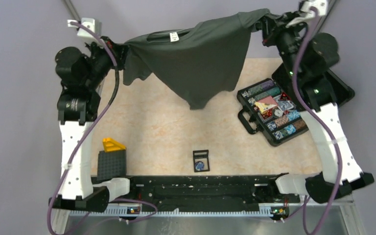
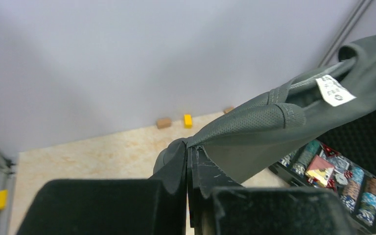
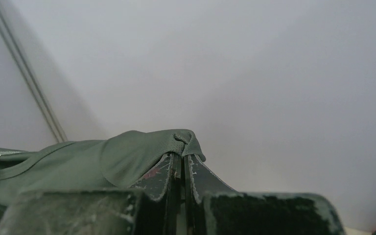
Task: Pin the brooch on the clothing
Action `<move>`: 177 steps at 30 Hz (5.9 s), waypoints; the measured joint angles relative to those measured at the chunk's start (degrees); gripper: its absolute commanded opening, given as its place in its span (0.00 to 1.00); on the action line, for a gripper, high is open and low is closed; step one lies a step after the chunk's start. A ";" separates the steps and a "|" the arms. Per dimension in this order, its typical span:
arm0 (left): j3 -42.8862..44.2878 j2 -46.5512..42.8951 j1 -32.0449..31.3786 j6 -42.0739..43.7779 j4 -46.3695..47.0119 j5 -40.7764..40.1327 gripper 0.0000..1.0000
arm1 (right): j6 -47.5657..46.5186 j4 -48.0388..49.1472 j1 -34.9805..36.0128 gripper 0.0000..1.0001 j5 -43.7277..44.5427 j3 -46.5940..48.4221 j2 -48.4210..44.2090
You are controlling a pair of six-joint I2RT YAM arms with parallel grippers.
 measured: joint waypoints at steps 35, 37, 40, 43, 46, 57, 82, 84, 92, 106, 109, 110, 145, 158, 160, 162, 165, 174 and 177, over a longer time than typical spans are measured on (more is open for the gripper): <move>20.85 31.10 1.86 7.39 -2.58 -17.25 0.60 | -2.19 14.91 -1.77 0.48 3.61 -8.50 18.62; 25.81 40.59 2.95 6.45 -2.36 -16.59 0.92 | -1.51 13.75 -2.89 0.84 3.72 -2.45 28.52; 28.74 50.21 4.11 4.87 -2.64 -15.82 0.94 | -1.97 8.79 -4.04 0.95 3.78 6.84 41.79; 27.39 54.05 4.83 4.00 -3.91 -15.63 0.96 | -2.34 3.52 -4.59 0.96 3.80 12.15 50.58; 23.47 53.55 4.96 3.37 -4.04 -15.21 0.97 | -2.27 -1.18 -4.85 0.96 3.96 12.41 53.77; -13.03 29.09 4.74 -5.31 5.49 -5.20 0.97 | 2.12 -4.26 -4.90 0.94 -0.50 -5.79 37.99; -61.64 -13.99 3.63 -17.16 8.17 8.15 0.97 | 19.19 -10.27 3.39 0.65 -4.00 -60.13 1.36; -62.99 -13.86 3.50 -18.08 9.73 9.20 0.96 | 20.41 -8.98 3.39 0.63 -3.28 -62.97 1.33; -70.18 -9.79 3.06 -23.26 19.04 11.10 0.91 | 23.19 -1.60 3.39 0.49 -4.31 -65.59 1.77; -74.53 2.16 3.08 -25.81 35.56 10.64 0.52 | 23.82 0.24 3.39 0.07 -7.50 -63.14 5.46; -75.03 5.51 3.08 -25.88 36.76 10.01 0.50 | 22.53 -4.96 3.39 0.10 -6.36 -60.28 1.20; -75.36 5.99 3.08 -25.88 36.96 9.64 0.50 | 21.99 -6.71 3.39 0.13 -5.51 -58.95 -0.52; -39.28 -11.41 2.95 -7.43 -1.49 7.28 0.81 | 32.22 -12.68 29.38 0.58 -8.46 -73.29 -31.58; -46.01 -12.20 2.95 -2.12 -4.68 0.13 0.81 | 41.92 -11.65 55.65 0.64 15.06 -66.55 -12.72; -46.01 -12.37 2.95 -1.79 -4.70 -0.04 0.81 | 41.18 -11.37 56.24 0.65 15.78 -64.15 -8.55; -45.99 -12.37 2.95 -1.66 -4.79 -0.17 0.81 | 40.44 -10.86 56.26 0.66 16.26 -62.05 -5.01; -46.01 -12.37 2.95 -1.44 -4.87 -0.61 0.82 | 39.39 -10.54 56.26 0.67 16.68 -59.45 -0.61; -46.01 -12.37 2.95 -0.85 -5.20 -1.60 0.84 | 36.70 -11.06 56.26 0.67 18.08 -54.18 9.88; -46.01 -12.37 2.95 -0.68 -5.38 -1.60 0.84 | 36.70 -12.61 56.26 0.67 18.97 -51.52 13.51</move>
